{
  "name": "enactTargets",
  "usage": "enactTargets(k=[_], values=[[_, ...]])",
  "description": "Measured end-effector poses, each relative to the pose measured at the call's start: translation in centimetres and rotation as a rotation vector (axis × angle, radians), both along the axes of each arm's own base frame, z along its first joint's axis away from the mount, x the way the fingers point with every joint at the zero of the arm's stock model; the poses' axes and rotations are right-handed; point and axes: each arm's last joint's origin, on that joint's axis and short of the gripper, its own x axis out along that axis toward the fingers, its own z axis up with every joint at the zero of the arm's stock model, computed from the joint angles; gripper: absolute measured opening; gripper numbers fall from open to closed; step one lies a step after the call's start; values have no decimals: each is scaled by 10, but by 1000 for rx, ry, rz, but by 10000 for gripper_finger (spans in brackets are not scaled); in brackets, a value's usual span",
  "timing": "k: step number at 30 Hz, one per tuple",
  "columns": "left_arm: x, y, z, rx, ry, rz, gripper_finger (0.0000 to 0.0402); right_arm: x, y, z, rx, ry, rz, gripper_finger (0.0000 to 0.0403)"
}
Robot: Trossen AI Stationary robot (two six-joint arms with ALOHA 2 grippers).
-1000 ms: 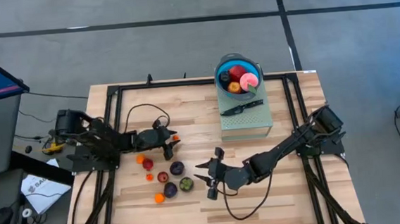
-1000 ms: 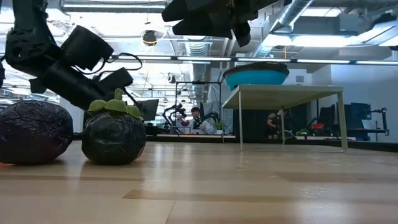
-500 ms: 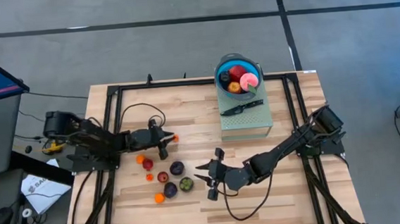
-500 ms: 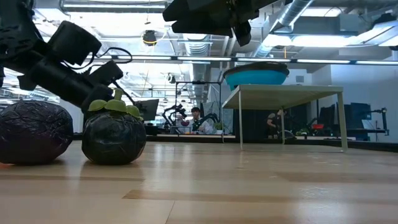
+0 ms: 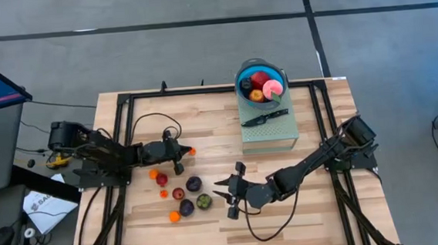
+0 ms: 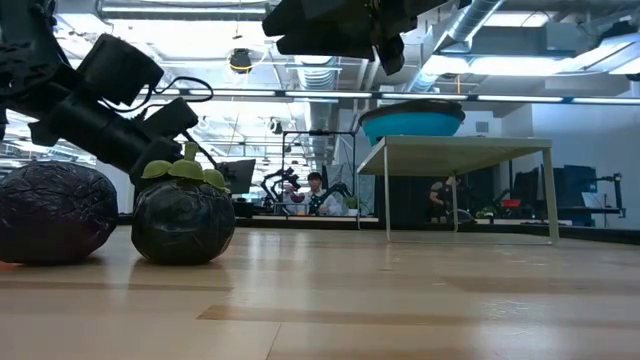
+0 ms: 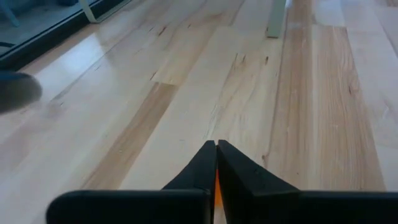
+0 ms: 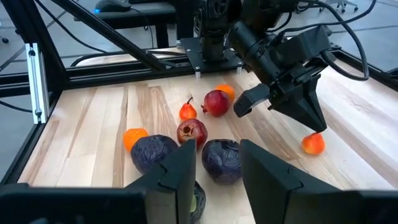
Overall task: Pick & Place Fruit
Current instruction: Put the top orange peach into the blue strainer bowl on the shelf
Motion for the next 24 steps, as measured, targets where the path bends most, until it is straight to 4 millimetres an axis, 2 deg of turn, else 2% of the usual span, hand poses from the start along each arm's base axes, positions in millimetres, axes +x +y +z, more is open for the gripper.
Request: enactTargets(k=[5, 10, 13, 17, 20, 24], values=[[3, -1, 7, -15, -38, -23, 2, -13, 17, 10, 7, -9, 54, 118], [22, -7, 40, -113, -210, -156, 1, -48, 45, 30, 44, 28, 139, 118], [44, -13, 74, -106, -292, -215, 1, -70, 59, 34, 76, 71, 153, 118], [81, -15, 125, -44, -265, -270, 1, -92, 75, 24, 74, 95, 69, 118], [104, -6, 165, 31, -271, -265, 1, -100, 83, 14, 59, 83, -10, 118], [127, 21, 214, 130, -359, -225, 1, -98, 85, -1, 36, 69, -77, 118]])
